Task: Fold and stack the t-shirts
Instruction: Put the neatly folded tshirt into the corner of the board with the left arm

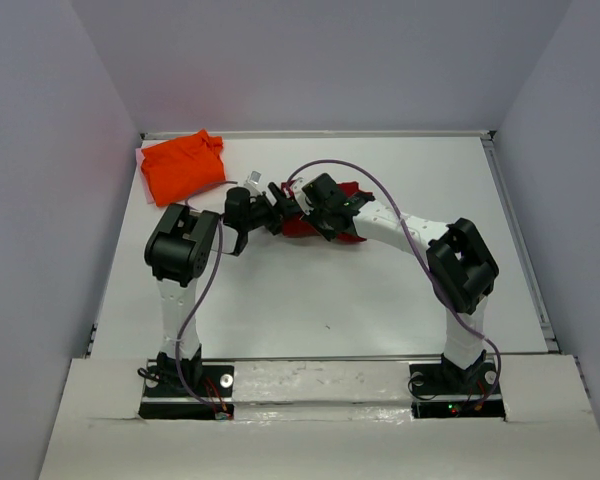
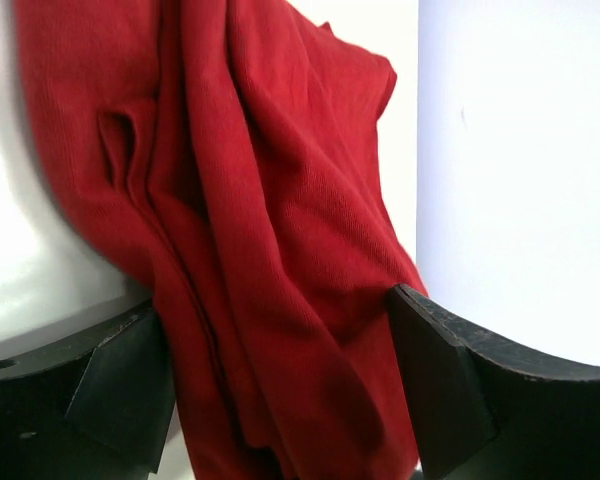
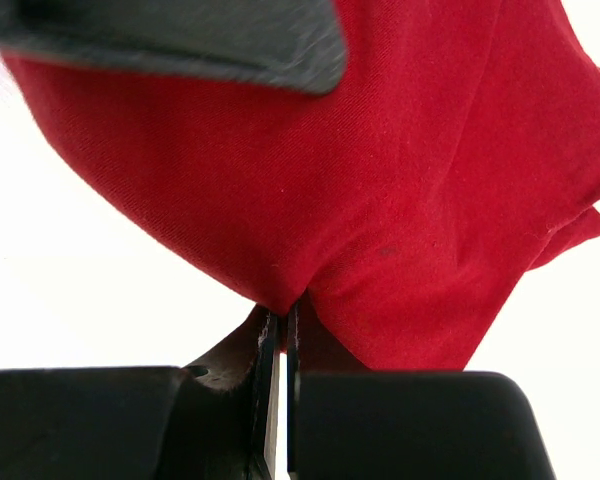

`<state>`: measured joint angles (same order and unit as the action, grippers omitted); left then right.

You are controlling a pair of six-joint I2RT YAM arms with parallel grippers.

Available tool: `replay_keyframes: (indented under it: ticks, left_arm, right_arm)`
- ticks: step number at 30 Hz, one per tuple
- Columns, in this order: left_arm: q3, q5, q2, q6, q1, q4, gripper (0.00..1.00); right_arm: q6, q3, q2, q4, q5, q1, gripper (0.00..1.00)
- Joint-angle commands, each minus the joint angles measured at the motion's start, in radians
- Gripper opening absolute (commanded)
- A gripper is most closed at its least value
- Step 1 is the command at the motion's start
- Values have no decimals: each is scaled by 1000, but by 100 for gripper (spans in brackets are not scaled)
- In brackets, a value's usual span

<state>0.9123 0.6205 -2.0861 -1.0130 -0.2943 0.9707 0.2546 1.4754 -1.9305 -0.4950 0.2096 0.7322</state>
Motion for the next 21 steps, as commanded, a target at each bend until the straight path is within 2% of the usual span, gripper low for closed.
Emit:
replay_keyframes:
  ticks: [1,16,20,21]
  left_arm:
    - [59,-21,-37,10,14,-66,91]
    - [204,-11,-120,25,41,-161,88]
    - [230,2,-135,25,43,-170,76]
    - [238,14,-138,24,43,-170,64]
  right_arm:
    - [-14,16,56,-10,-9,-5,0]
    - [-21,23,51,-36,-19,-5,0]
    - [-20,25,54,-36,-15,-5,0]
    - [-20,26,53,-36,-15,-5,0]
